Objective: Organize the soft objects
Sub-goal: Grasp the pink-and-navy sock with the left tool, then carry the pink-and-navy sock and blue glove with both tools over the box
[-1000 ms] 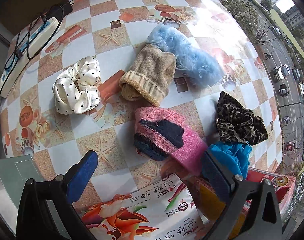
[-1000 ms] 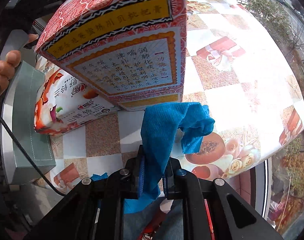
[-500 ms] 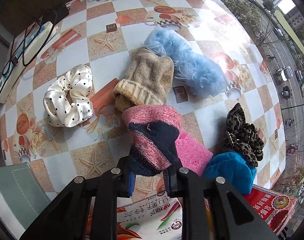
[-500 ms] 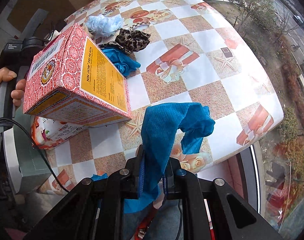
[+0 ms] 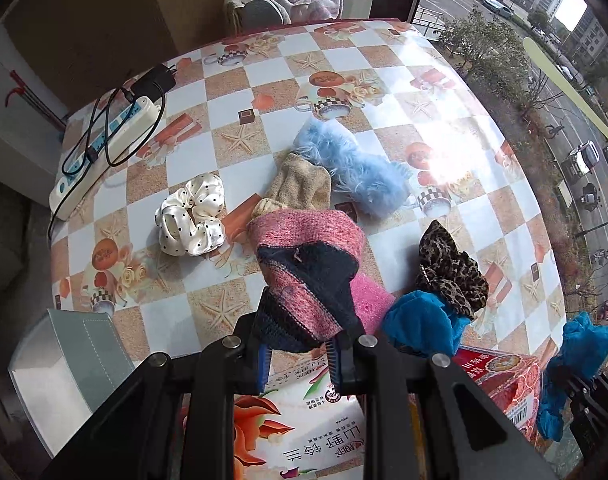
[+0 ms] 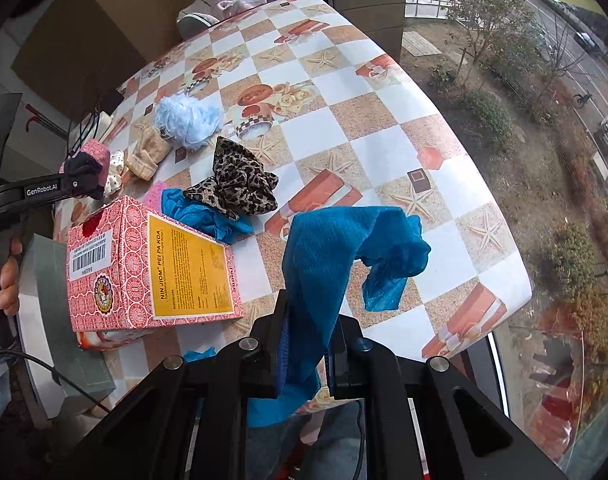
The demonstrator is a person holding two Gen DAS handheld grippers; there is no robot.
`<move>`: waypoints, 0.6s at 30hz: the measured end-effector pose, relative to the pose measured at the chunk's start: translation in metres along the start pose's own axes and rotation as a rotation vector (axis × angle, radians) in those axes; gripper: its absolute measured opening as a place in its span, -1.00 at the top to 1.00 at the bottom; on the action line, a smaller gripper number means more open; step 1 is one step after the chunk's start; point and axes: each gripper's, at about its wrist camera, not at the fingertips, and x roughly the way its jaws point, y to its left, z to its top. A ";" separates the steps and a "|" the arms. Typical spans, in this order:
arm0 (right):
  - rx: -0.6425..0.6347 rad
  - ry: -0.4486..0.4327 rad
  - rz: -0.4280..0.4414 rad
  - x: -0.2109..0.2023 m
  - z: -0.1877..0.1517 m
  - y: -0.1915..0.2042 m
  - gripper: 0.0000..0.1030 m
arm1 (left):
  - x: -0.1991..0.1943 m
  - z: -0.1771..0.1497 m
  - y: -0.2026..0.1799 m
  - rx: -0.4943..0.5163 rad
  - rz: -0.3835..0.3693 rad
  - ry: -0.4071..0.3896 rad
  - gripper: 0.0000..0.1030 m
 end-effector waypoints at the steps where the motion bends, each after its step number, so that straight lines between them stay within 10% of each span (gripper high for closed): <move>1: -0.003 -0.008 0.001 -0.002 0.007 0.000 0.69 | -0.004 -0.003 0.002 -0.010 0.002 0.000 0.52; 18: -0.207 -0.105 0.087 -0.035 0.086 0.084 0.69 | -0.070 -0.054 0.055 -0.168 0.081 -0.077 0.52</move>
